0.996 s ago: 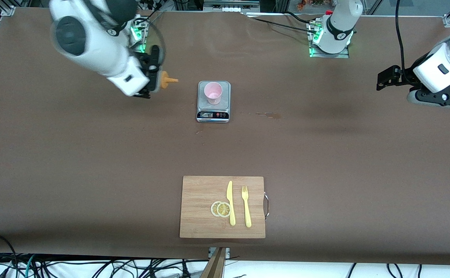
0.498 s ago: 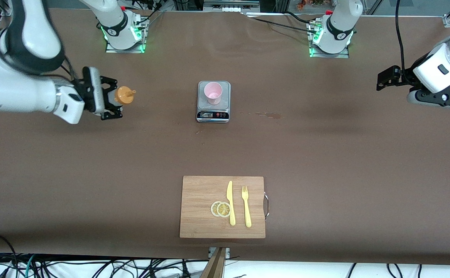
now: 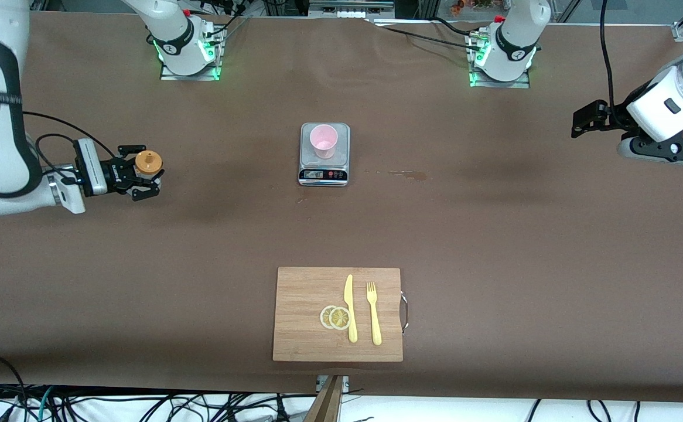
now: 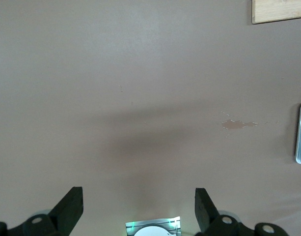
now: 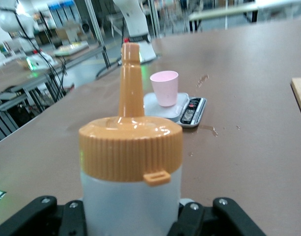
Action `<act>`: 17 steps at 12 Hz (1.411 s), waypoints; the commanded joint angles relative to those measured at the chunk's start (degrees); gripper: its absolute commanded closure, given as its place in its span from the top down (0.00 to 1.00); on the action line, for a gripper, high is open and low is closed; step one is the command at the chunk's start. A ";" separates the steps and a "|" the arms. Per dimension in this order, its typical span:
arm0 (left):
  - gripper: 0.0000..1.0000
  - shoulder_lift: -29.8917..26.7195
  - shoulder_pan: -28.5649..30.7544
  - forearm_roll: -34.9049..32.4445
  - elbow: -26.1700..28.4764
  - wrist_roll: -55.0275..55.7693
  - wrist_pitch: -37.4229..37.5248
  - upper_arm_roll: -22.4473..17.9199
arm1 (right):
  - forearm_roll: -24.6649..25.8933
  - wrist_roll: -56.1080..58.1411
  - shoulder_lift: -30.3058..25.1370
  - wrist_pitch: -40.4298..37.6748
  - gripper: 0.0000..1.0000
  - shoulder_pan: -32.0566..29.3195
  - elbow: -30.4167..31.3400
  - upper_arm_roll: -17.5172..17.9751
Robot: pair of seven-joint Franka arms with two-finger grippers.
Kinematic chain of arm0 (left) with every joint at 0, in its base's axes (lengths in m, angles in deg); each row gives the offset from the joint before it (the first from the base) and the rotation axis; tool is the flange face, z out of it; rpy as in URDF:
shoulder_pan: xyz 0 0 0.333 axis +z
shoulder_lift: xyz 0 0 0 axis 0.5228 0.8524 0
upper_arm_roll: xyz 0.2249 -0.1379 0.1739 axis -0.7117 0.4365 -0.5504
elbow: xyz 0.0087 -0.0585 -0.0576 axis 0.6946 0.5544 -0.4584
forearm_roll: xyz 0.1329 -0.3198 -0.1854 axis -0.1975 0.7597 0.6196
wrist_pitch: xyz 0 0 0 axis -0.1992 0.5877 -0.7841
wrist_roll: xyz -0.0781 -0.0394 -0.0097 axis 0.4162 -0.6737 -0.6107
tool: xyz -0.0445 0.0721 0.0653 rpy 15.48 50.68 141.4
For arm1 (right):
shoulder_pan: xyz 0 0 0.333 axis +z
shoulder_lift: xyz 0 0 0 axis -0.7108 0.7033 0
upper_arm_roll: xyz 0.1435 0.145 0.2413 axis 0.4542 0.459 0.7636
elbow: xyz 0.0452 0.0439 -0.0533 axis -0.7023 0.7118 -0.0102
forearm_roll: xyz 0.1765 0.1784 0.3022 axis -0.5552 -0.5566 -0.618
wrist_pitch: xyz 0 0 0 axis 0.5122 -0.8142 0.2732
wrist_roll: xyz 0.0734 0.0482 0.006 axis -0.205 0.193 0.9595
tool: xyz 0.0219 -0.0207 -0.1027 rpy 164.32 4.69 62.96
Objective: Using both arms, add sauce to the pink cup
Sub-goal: 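Carry the bottle back and set it upright with the right gripper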
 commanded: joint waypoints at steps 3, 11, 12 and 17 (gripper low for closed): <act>1.00 0.63 0.28 -0.50 -1.54 -1.00 0.82 0.20 | -3.68 8.92 9.65 -8.05 0.07 -4.88 -2.98 -0.16; 1.00 0.72 0.28 -0.50 -1.62 -1.00 0.82 0.20 | -8.43 14.29 17.66 -10.26 0.98 -6.04 -2.90 2.39; 1.00 0.72 0.28 -0.50 -1.62 -1.00 0.82 0.20 | -8.43 14.03 17.49 -10.35 1.00 -6.04 -3.16 2.39; 1.00 0.72 0.28 -0.50 -1.62 -1.00 0.82 0.20 | -1.07 11.48 13.90 -11.67 1.00 -7.35 -11.06 0.29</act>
